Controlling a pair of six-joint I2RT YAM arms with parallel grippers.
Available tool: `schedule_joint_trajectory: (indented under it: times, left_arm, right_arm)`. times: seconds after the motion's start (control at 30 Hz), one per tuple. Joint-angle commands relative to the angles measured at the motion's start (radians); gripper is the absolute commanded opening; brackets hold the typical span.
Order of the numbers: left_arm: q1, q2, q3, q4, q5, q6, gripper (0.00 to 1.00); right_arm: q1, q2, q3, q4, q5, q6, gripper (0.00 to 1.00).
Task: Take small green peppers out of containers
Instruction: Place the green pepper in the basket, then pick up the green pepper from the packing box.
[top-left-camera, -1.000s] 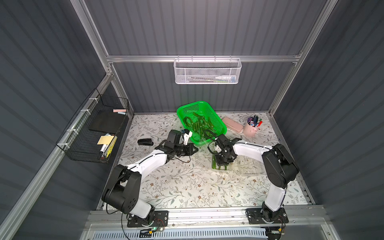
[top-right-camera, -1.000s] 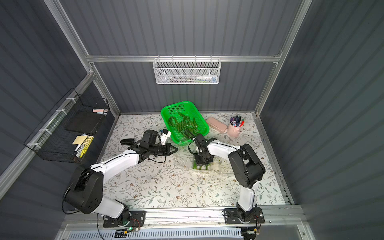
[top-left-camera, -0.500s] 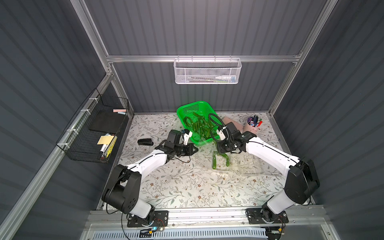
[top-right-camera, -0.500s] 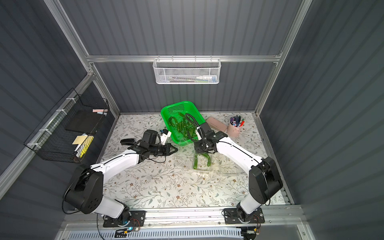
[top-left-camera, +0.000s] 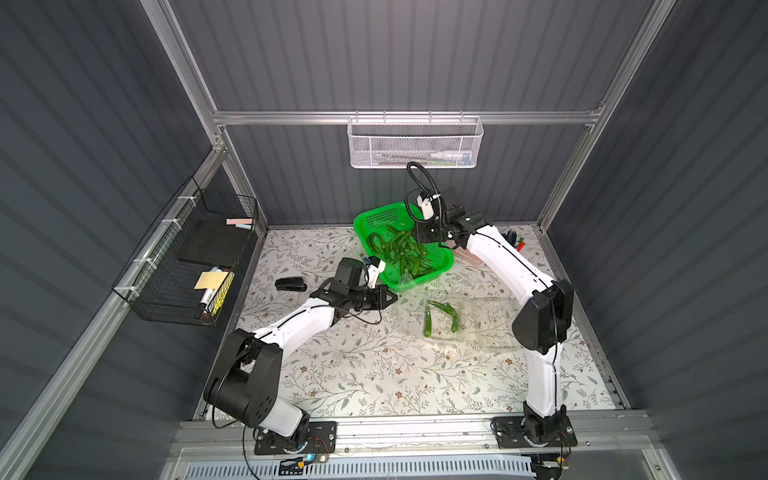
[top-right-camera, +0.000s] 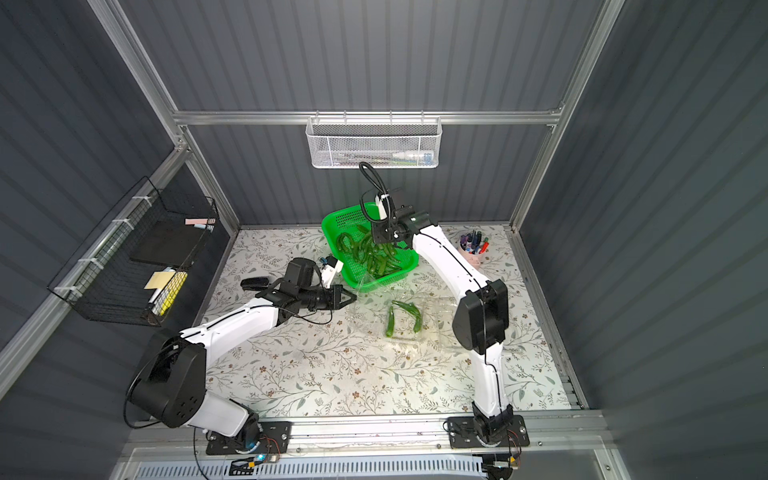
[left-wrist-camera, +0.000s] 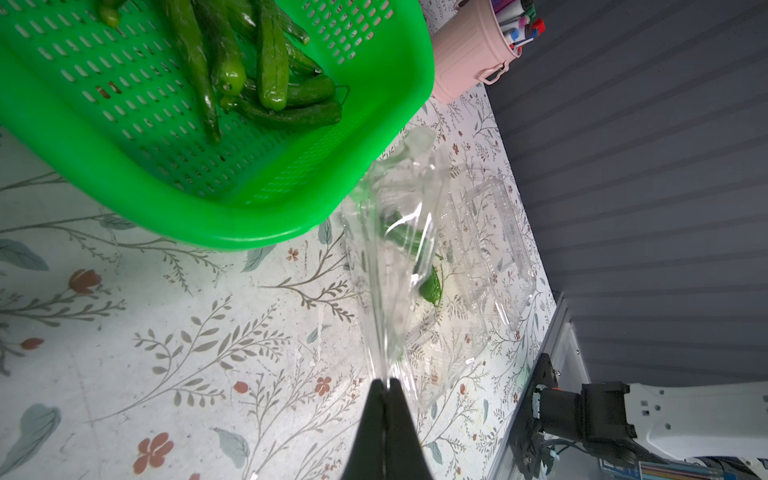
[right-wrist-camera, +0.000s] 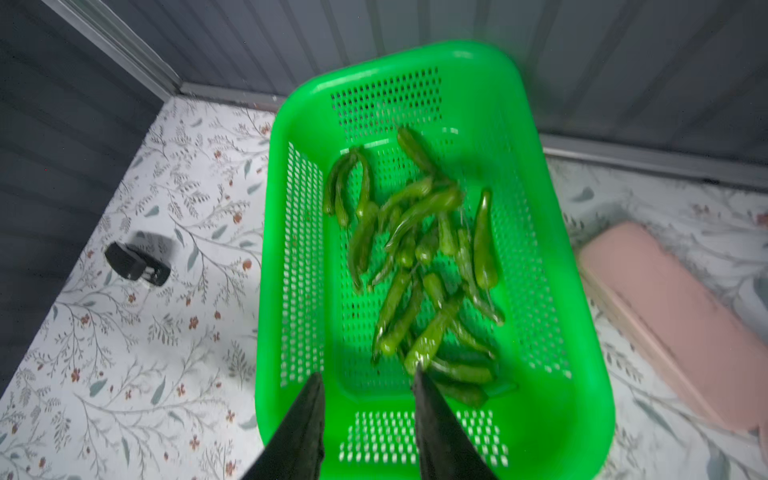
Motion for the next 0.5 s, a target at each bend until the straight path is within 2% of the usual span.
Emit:
schedule_joint_trajectory:
  times: [0.0, 0.1, 0.23, 0.47]
  left_arm:
    - [0.005, 0.015, 0.017, -0.003, 0.004, 0.018, 0.00]
    - [0.004, 0.016, 0.013, 0.000, 0.005, 0.016, 0.00]
    - [0.004, 0.018, 0.008, 0.001, 0.006, 0.014, 0.00]
    - [0.004, 0.028, 0.015, -0.005, 0.011, 0.018, 0.00]
  right_arm:
    - [0.004, -0.171, -0.279, 0.040, -0.037, 0.060, 0.38]
    - [0.004, -0.293, -0.514, 0.102, -0.084, 0.115, 0.38]
    - [0.022, -0.338, -0.707, 0.121, -0.146, 0.146, 0.37]
    - [0.045, -0.244, -0.765, 0.107, -0.210, 0.144, 0.37]
